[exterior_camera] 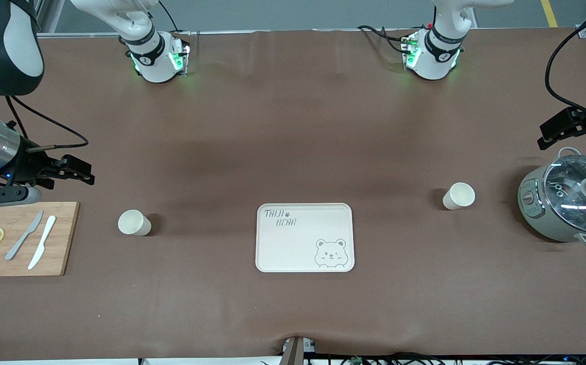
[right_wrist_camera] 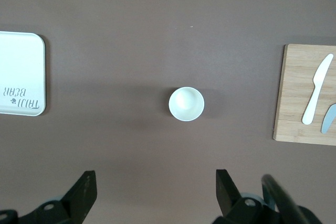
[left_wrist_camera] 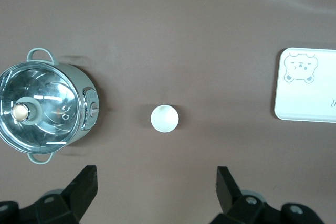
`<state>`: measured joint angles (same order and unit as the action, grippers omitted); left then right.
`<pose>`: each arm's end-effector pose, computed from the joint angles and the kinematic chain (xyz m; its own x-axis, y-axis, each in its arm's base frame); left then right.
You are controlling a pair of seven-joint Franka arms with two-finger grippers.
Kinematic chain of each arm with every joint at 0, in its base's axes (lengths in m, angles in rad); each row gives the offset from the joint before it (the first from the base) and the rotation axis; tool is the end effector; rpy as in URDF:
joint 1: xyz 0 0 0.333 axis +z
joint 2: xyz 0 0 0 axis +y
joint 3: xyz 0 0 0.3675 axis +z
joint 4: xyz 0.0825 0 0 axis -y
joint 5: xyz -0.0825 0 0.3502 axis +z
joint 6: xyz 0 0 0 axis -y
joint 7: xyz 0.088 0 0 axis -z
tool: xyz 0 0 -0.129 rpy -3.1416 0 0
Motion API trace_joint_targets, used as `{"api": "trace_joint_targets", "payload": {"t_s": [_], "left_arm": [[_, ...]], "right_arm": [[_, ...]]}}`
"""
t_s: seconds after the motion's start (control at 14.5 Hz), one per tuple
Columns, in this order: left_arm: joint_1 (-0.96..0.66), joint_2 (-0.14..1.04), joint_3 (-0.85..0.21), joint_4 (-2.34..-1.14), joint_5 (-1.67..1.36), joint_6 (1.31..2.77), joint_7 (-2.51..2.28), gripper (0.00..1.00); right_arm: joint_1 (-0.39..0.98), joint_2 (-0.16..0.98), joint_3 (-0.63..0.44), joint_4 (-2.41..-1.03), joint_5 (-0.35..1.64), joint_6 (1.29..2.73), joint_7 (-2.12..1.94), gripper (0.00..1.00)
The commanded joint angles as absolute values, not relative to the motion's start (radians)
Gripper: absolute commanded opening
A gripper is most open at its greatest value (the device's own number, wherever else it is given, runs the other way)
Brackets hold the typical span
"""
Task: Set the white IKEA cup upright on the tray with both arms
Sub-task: 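Move the right gripper above the white cup beside the cutting board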
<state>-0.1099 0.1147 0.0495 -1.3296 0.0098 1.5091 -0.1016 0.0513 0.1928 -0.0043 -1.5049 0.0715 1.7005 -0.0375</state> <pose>0.5561 -0.0345 0.6917 0.9970 0.0412 0.0661 0.0419 -0.9991 -0.0087 0.5965 0.0366 0.5869 0.9972 0.0752 0.0051 0.0754 -0.9947 -0.0699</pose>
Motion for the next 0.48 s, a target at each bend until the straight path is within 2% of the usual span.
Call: {"api": "trace_joint_targets", "payload": {"t_s": [0.0,0.41], "left_arm": [[-0.115,0.117,0.041,-1.321,0.017,1.552,-0.116,1.0],[-0.103,0.147,0.043,-1.325,0.02,1.552,-0.106,1.0]], "right_arm": [[0.052,0.181,0.0,-1.513,0.054,1.694,-0.025,1.0],[0.052,0.181,0.0,-1.513,0.054,1.692,-0.025,1.0]]}}
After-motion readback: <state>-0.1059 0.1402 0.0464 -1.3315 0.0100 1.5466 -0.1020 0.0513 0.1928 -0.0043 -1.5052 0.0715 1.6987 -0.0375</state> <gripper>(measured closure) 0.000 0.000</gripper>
